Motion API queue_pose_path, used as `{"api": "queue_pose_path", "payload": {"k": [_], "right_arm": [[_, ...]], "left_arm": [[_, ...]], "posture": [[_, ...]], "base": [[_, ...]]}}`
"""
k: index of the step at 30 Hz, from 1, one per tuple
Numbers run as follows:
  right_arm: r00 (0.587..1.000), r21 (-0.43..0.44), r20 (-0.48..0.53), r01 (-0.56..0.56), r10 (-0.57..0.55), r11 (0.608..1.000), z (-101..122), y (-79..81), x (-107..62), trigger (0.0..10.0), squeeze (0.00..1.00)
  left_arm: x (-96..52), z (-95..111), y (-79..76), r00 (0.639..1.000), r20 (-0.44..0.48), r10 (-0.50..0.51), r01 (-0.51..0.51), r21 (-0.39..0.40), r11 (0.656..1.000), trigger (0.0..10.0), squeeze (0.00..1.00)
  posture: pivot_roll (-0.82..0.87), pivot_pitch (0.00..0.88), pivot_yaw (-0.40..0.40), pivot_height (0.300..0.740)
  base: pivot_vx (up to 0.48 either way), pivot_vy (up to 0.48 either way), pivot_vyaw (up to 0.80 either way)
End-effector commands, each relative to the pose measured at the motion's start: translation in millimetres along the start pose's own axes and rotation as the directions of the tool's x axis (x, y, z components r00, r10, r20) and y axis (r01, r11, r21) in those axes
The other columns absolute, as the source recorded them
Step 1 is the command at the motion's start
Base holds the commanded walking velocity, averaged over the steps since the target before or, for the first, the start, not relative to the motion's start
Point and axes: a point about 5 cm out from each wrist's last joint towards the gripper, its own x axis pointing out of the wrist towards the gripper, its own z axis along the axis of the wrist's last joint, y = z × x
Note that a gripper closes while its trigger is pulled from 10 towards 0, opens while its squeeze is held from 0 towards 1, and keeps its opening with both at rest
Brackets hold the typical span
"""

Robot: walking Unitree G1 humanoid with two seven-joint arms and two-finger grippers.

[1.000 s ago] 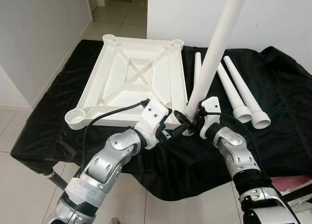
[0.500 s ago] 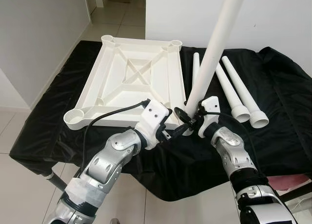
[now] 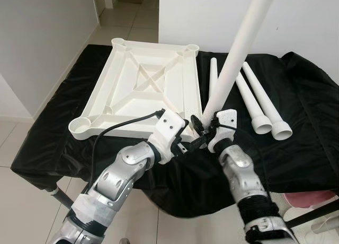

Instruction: Building children table

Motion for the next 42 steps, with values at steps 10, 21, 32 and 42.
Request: {"api": "queue_pose_path", "payload": {"k": [10, 21, 32, 42], "right_arm": [[0.963, 0.036, -0.051, 0.266, -0.264, 0.963, -8.3, 6.6, -5.9, 10.0, 0.00], [0.972, 0.025, 0.002, 0.234, -0.234, 0.972, 0.9, 0.5, -7.2, 10.0, 1.00], [0.984, 0.019, 0.047, 0.173, -0.173, 0.985, 6.3, -6.7, -22.9, 10.0, 0.00], [0.988, 0.007, 0.012, 0.152, -0.153, 0.988, -5.0, -11.3, -52.8, 10.0, 0.00]], "left_arm": [[0.5, -0.7, -7.8, 0.997, -0.009, -0.077, 0.077, 0.006, 0.997, 10.0, 0.00], [-0.6, -2.0, -7.4, 0.998, -0.012, -0.067, 0.067, 0.009, 0.998, 10.0, 0.00], [-8.7, -9.1, 10.9, 0.998, -0.056, 0.001, 0.001, 0.039, 0.999, 10.0, 0.00], [-25.7, -23.8, 50.0, 0.982, -0.139, 0.129, -0.112, 0.123, 0.986, 10.0, 0.00]], "posture": [[-0.01, 0.021, -0.022, 0.740], [0.00, 0.021, -0.027, 0.740], [-0.01, 0.041, -0.026, 0.740], [-0.02, 0.058, -0.014, 0.740]], "base": [[0.000, 0.000, 0.00], [0.000, 0.000, 0.00], [0.000, 0.000, 0.00], [0.000, 0.000, 0.00]]}}
